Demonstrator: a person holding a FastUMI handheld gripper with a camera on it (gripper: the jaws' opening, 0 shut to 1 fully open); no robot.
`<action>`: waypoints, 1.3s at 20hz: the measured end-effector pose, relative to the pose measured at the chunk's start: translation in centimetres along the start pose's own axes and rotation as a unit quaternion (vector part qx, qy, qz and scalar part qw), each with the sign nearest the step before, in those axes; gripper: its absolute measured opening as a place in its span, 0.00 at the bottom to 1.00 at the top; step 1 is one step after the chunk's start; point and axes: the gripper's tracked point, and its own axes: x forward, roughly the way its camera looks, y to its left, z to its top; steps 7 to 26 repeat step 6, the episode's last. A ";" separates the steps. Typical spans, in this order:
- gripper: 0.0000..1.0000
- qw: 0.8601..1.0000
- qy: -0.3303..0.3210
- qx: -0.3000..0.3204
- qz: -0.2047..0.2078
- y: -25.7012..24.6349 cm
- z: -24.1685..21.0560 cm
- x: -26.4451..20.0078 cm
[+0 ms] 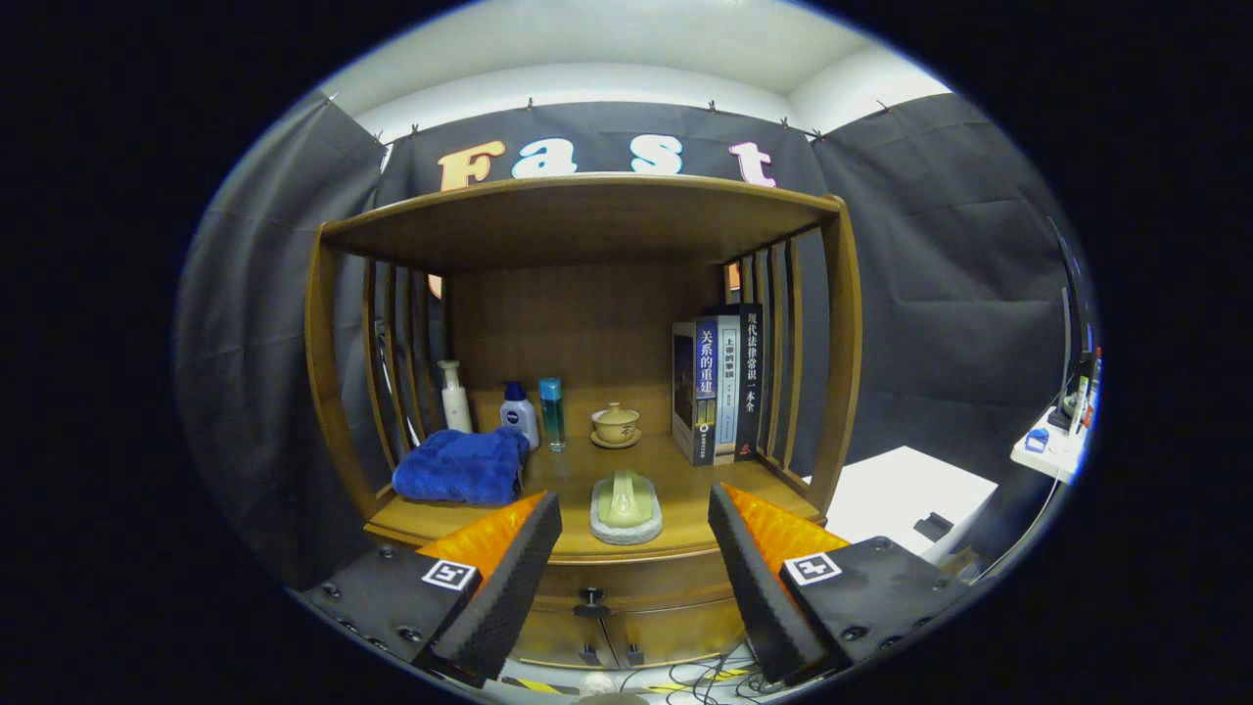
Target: Pull open the drawer, take out the items inside it, and place them on the countertop above the cabinet.
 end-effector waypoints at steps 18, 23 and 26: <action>0.98 1.000 0.003 -0.001 -0.002 0.4 0.0 0.4; 0.98 1.000 0.003 -0.001 -0.002 0.4 0.0 0.4; 0.98 1.000 0.003 -0.001 -0.002 0.4 0.0 0.4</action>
